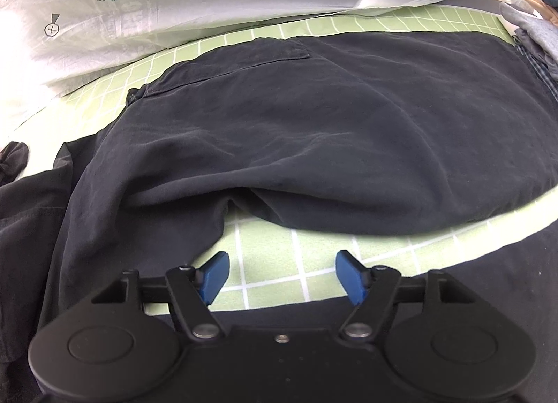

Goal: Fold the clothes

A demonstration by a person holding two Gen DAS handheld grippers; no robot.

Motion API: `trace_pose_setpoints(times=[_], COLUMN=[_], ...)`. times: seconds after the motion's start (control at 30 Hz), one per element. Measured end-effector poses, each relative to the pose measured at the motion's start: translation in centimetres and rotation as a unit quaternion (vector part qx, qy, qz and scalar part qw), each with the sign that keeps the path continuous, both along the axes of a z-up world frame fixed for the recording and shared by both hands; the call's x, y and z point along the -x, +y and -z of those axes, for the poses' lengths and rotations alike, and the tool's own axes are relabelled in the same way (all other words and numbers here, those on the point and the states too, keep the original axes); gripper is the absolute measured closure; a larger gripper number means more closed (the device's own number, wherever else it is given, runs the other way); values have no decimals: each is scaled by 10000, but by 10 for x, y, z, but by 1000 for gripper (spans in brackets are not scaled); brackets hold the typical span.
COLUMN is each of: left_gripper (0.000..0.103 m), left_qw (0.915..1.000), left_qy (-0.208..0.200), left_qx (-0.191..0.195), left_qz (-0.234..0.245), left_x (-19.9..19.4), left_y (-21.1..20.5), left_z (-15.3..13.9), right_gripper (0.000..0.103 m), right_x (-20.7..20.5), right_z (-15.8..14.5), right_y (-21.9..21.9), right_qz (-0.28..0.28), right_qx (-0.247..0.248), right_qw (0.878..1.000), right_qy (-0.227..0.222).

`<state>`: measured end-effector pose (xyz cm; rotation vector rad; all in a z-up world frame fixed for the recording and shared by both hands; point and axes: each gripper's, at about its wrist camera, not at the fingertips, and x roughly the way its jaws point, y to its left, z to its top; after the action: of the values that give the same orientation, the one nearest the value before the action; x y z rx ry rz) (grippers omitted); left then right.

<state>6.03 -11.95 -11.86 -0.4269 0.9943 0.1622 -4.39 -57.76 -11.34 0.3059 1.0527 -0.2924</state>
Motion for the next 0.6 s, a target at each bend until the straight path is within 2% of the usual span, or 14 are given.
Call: trace_pose_setpoints(times=[0.07, 0.13, 0.2, 0.33, 0.4, 0.6], left_gripper=[100, 96, 81, 75, 64, 64], left_qw=[9992, 9982, 9961, 9879, 9851, 9801], left_qy=[125, 254, 301, 238, 197, -8], left_qx=[-382, -482, -420, -169, -69, 264], left_qz=[25, 266, 721, 1523, 1709, 1970], left_x=[1, 2, 6, 17, 20, 25], left_y=[0, -5, -18, -46, -54, -62], left_z=[-5, -9, -14, -24, -27, -37], right_gripper=[32, 31, 31, 31, 31, 31], right_x=[-2, -1, -1, -1, 0, 1], right_z=[1, 0, 0, 0, 0, -1], right_y=[2, 2, 1, 2, 2, 4], right_qz=[-61, -58, -38, -15, -27, -92], right_qx=[53, 46, 16, -42, -68, -93], right_qw=[10000, 10000, 10000, 10000, 9999, 9999], right_qy=[13, -3, -23, -58, -70, -73])
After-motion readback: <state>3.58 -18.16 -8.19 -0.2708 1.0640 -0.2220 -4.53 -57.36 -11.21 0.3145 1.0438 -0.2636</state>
